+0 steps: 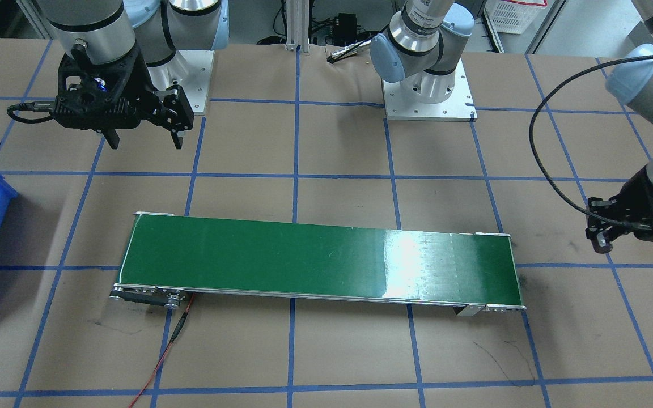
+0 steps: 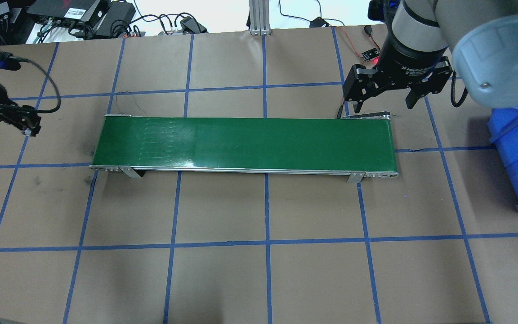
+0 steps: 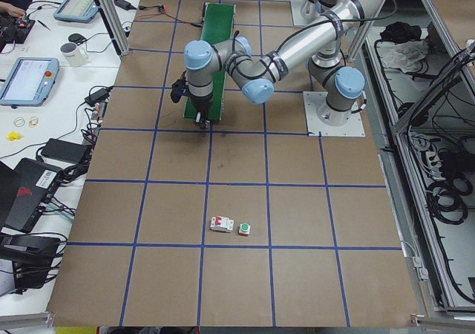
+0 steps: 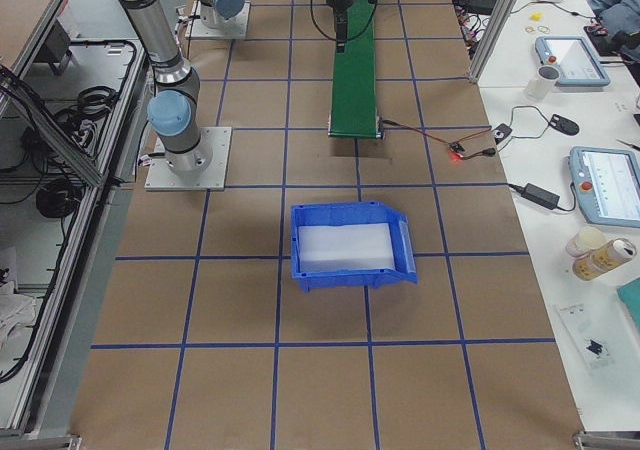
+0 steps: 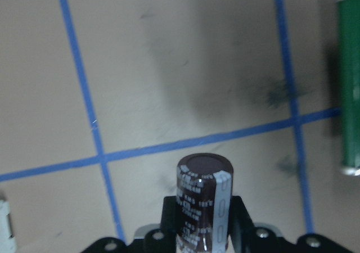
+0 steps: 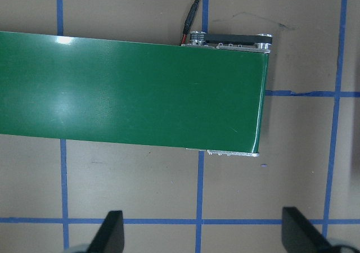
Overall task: Move capacitor from left to right
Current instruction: 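Carry the capacitor over the belt end and lower it onto the belt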
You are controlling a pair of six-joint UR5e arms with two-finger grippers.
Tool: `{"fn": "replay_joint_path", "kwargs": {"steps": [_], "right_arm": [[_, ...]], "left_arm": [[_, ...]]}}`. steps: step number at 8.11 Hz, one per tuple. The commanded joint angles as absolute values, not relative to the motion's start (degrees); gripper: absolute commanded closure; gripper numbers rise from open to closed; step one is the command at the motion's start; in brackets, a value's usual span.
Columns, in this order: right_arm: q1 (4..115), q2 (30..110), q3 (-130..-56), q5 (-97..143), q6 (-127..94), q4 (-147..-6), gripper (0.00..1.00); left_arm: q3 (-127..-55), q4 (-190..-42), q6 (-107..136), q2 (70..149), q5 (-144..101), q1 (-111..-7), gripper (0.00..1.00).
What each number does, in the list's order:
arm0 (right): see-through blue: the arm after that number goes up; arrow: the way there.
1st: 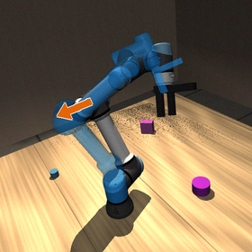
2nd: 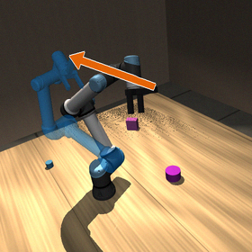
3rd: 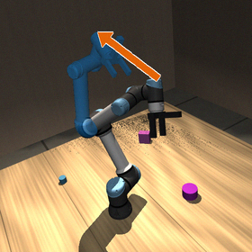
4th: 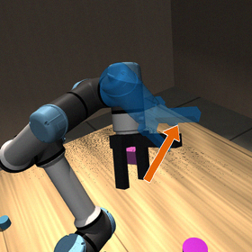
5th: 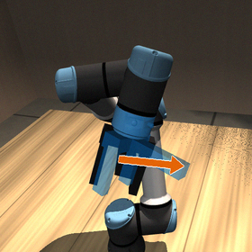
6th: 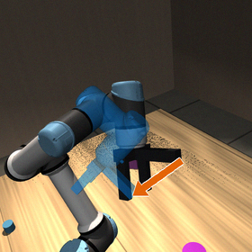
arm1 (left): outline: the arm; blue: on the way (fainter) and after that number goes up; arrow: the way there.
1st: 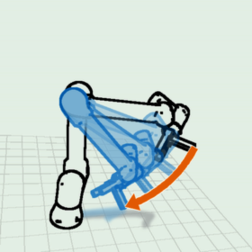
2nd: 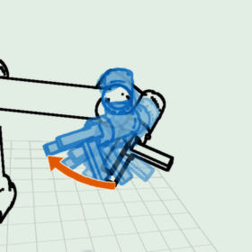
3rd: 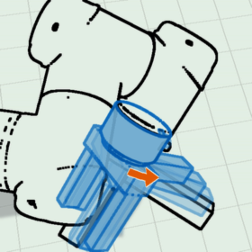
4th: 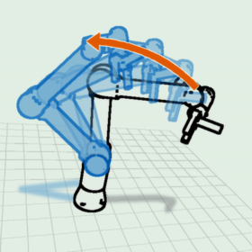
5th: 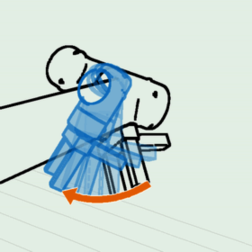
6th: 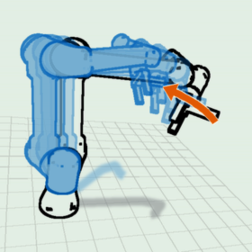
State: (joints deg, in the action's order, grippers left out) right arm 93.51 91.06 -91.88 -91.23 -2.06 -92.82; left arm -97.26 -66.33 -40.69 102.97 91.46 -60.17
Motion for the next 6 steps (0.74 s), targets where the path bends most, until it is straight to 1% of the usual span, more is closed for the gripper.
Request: {"fn": "replay_joint_path", "kwargs": {"steps": [1, 6], "right_arm": [[93.52, 91.05, -91.85, -91.14, -2.11, -92.81, 0.00], [93.52, 91.05, -91.85, -91.06, -2.11, -92.90, 0.00]], "left_arm": [[-97.47, -65.66, -31.03, 103.27, 88.33, -69.76, 1.00], [-97.74, -69.60, -23.74, 108.10, 88.42, -72.15, 1.00]]}}
